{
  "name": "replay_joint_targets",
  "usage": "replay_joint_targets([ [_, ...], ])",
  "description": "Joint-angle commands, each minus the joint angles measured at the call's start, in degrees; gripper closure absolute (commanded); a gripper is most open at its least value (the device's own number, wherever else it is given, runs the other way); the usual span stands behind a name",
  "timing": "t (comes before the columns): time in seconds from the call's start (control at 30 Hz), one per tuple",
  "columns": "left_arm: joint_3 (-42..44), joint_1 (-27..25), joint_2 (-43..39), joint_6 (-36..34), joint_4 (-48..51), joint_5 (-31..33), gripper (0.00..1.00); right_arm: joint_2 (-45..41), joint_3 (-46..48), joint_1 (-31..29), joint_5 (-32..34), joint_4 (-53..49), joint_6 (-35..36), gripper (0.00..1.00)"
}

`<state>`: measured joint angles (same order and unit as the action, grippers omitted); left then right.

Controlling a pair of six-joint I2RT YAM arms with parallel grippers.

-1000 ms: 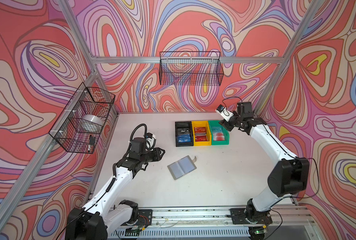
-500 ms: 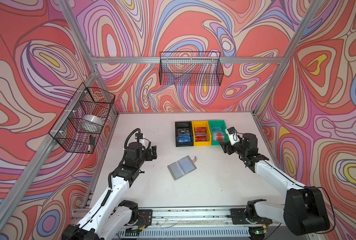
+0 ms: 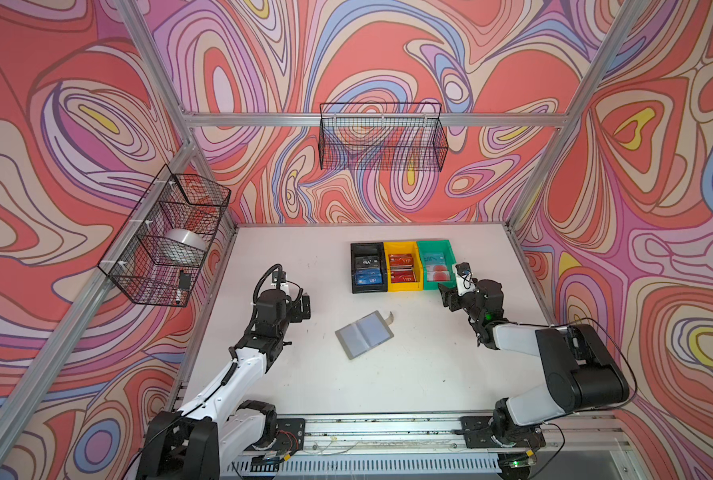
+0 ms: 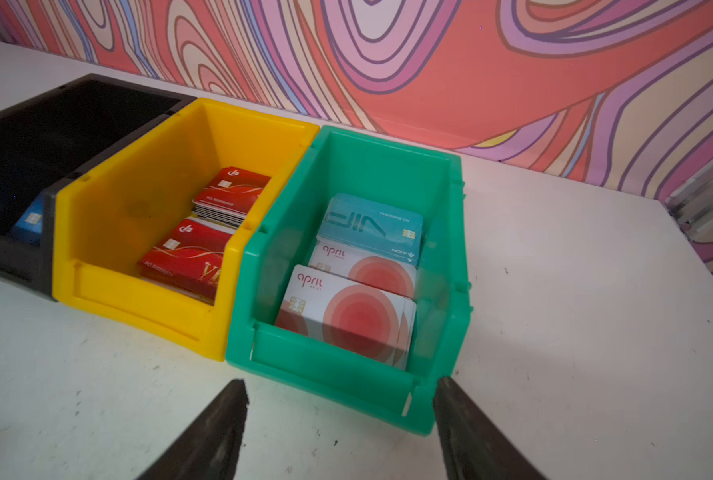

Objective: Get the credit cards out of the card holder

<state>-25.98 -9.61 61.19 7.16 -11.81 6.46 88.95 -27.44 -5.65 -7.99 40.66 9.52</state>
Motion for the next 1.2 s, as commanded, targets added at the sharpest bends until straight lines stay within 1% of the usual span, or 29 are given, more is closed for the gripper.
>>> replay_joint_targets([
  [0.0,1.48,1.72,1.41,-2.3,-7.35,-1.76,0.0,3.02,0.96,0.46,3.36,8.28,-1.67,0.28],
  [0.03,1.91,2.23,1.88,-2.45,-8.73,-2.06,0.0,2.59,0.66,0.42,3.73,6.97,-1.86,0.28],
  [0.17,4.44,4.5,4.52,-2.8,-15.33,-3.1,0.0,3.0,1.03,0.54,4.56,8.32,-2.22,0.28],
  [0.23,5.3,5.59,6.57,-3.72,-18.78,-3.62,0.0,2.93,1.24,0.55,7.02,8.81,-2.76,0.31],
  [0.3,5.58,6.75,8.69,-4.23,-21.45,-4.57,0.0,3.25,3.14,0.54,10.1,13.13,-4.05,0.32],
  [0.37,5.93,7.6,11.31,-4.37,-25.18,-5.24,0.0,3.98,6.21,0.52,12.86,20.12,-4.9,0.31],
  [0.43,6.11,7.89,13.95,-5.29,-28.35,-5.61,0.0,5.51,8.14,0.54,13.83,25.37,-5.21,0.31],
  [0.5,5.54,8.02,15.87,-6.32,-29.9,-5.72,0.0,7.09,8.91,0.55,13.8,28.16,-5.21,0.31],
  [0.53,4.98,8.02,16.1,-6.96,-29.16,-5.76,0.0,8.05,9.25,0.55,13.59,29.56,-5.21,0.32],
  [0.6,5.53,8.04,17.59,-7.58,-32.55,-5.4,0.0,10.22,9.72,0.52,13.66,33.08,-4.78,0.32],
  [0.77,7.42,8.21,23.28,-7.34,-41.32,-4.88,0.0,9.43,8.86,0.54,13.44,29.96,-5.18,0.32],
  [0.87,8.13,8.22,27.3,-7.01,-46.67,-3.14,0.0,9.44,8.39,0.5,13.6,29.27,-5.28,0.3],
  [0.9,8.1,8.25,27.1,-6.83,-46.92,-3.0,0.0,9.57,8.17,0.51,13.69,28.98,-5.46,0.3],
  [0.93,7.65,8.24,26.12,-6.5,-43.86,-2.84,0.0,9.63,7.85,0.57,13.83,28.73,-5.55,0.29],
  [0.97,7.35,8.22,25.98,-6.55,-42.8,-2.96,0.0,9.42,7.46,0.65,13.75,27.58,-5.79,0.28],
  [1.0,7.28,8.2,26.47,-6.75,-43.67,-3.16,0.0,9.49,6.96,0.94,13.79,26.78,-5.98,0.28],
  [1.03,7.33,8.2,27.16,-6.83,-44.75,-2.96,0.0,9.36,6.28,1.15,13.83,25.21,-6.42,0.28],
  [1.17,4.54,8.24,27.21,-6.52,-39.57,-1.84,0.0,9.3,2.95,2.72,12.28,18.8,-7.95,0.29],
])
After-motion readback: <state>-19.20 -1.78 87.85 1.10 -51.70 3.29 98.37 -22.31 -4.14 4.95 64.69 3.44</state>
